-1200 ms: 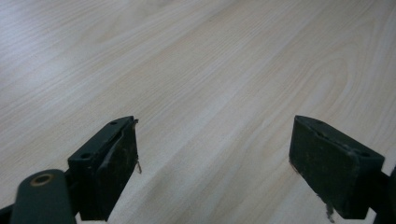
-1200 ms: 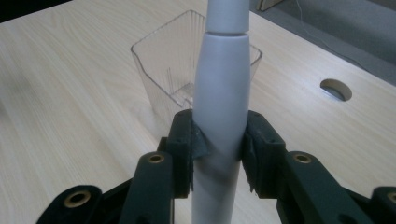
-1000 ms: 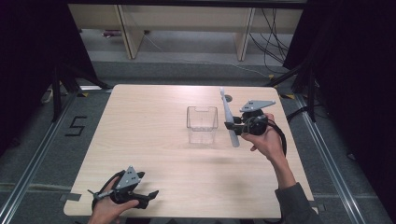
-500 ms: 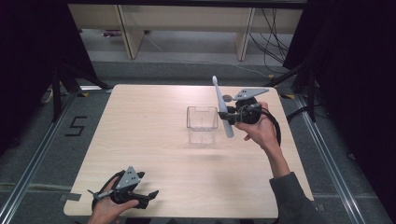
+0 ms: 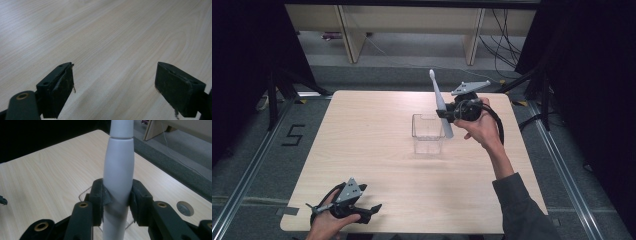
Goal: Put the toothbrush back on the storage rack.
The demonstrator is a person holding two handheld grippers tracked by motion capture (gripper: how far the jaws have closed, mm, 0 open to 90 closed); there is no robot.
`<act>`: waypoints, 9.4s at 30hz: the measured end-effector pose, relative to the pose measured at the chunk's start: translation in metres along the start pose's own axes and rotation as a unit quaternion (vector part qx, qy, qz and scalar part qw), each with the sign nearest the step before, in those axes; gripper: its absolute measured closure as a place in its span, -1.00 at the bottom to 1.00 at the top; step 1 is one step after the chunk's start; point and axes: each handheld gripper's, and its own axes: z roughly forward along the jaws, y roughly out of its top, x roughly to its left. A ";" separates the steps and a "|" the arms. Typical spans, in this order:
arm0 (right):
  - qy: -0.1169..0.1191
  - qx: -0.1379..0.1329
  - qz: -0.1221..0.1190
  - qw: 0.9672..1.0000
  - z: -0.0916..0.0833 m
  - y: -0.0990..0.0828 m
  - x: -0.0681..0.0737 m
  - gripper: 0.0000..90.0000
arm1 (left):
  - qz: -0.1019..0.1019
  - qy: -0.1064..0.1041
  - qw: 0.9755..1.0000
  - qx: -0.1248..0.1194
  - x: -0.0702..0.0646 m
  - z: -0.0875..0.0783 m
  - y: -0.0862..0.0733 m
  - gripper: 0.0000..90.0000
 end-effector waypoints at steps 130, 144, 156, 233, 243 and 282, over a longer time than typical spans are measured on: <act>-0.006 0.118 0.021 0.993 0.100 -0.014 0.000 -0.04 | -0.010 -0.007 1.000 -0.012 -0.002 0.001 0.000 -0.67; -0.015 0.094 0.015 0.995 0.082 -0.010 0.003 -0.22 | -0.004 -0.005 1.000 -0.006 -0.001 0.000 0.000 -0.67; -0.011 0.074 0.009 0.997 0.072 -0.014 0.004 -0.30 | 0.005 0.000 1.000 0.002 0.001 -0.001 0.000 -0.67; 0.007 0.015 0.021 1.000 0.004 -0.092 0.025 -0.54 | -0.006 0.002 1.000 -0.006 -0.001 -0.003 -0.001 -0.67; 0.011 0.016 0.017 1.000 0.002 -0.104 0.029 -0.54 | -0.002 0.004 1.000 -0.005 -0.001 -0.003 -0.002 -0.67; 0.015 0.023 0.026 0.999 -0.008 -0.150 0.038 -0.58 | -0.006 0.003 1.000 -0.010 -0.001 -0.003 -0.002 -0.67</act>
